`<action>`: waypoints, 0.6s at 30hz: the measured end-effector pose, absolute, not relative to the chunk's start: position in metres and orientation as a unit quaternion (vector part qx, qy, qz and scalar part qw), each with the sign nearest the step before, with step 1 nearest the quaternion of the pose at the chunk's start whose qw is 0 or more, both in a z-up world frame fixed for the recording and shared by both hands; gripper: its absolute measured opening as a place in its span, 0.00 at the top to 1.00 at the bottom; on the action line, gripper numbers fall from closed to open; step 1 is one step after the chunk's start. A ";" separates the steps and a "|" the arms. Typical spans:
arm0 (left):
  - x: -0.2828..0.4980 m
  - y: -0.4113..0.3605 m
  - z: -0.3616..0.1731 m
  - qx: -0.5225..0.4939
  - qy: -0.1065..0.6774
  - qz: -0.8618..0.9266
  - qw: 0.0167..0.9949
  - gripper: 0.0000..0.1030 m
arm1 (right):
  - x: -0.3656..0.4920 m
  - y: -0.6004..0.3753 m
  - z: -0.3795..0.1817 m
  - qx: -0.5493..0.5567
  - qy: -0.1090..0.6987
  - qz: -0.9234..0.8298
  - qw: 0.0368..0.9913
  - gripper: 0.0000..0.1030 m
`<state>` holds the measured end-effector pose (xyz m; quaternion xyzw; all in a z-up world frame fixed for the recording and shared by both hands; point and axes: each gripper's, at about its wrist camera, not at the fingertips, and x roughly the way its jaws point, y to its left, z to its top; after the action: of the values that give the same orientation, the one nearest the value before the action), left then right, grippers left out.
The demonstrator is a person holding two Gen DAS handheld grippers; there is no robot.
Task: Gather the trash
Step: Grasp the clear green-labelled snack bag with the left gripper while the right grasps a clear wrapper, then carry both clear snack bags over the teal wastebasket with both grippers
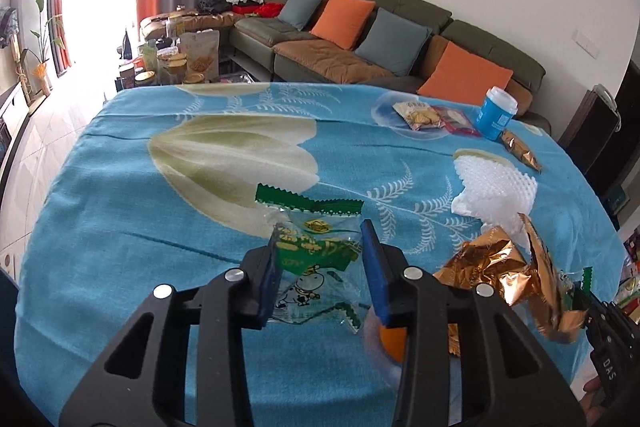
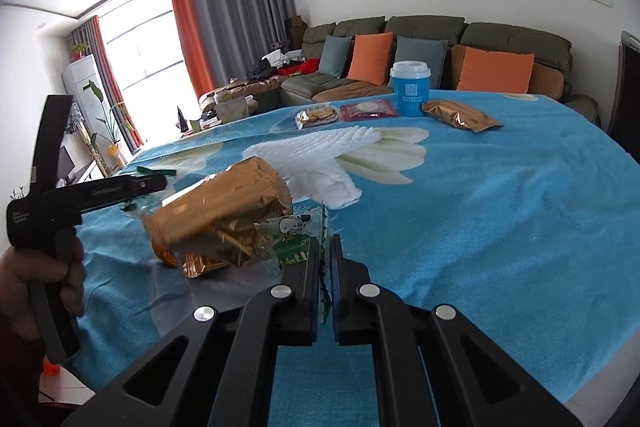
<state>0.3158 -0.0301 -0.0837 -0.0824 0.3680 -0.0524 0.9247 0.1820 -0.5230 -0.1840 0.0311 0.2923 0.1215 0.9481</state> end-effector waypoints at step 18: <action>0.211 0.012 -0.028 -0.109 0.285 -0.027 0.952 0.64 | 0.150 -0.502 -0.133 0.003 0.207 0.162 0.965 0.97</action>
<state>0.2110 0.0116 -0.0277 -0.1090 0.2853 -0.0265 0.9518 0.1495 -0.5015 -0.1330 0.0031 0.2070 0.1620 0.9648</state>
